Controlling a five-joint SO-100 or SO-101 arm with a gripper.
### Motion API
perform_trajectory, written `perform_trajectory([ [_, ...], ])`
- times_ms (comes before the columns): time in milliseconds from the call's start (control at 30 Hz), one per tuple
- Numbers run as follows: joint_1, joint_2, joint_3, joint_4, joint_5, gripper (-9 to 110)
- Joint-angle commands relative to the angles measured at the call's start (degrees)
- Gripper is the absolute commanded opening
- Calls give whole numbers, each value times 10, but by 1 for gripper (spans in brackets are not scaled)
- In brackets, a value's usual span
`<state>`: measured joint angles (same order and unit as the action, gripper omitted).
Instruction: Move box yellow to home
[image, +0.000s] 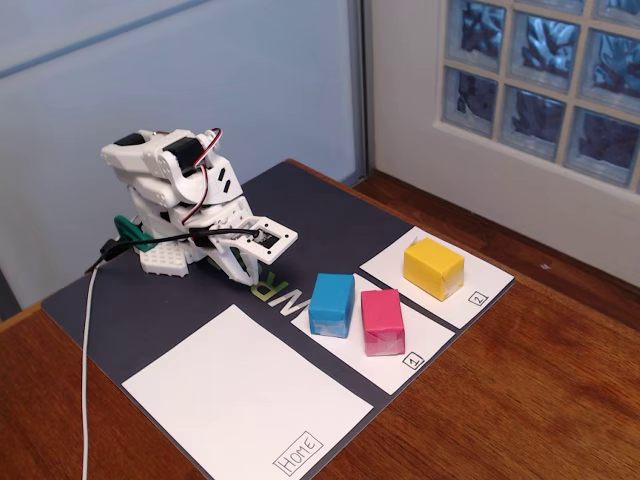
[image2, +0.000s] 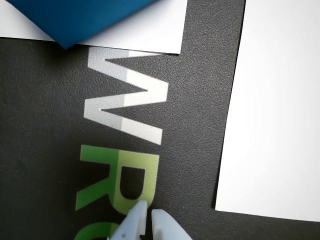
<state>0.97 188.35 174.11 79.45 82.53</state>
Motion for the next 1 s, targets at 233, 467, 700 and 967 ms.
perform_trajectory([
  [233,-5,30,0,35,2,0],
  [467,-9,30,0,33,-19,0],
  [700,-9,30,0,33,-19,0],
  [967,-9,30,0,33,-19,0],
])
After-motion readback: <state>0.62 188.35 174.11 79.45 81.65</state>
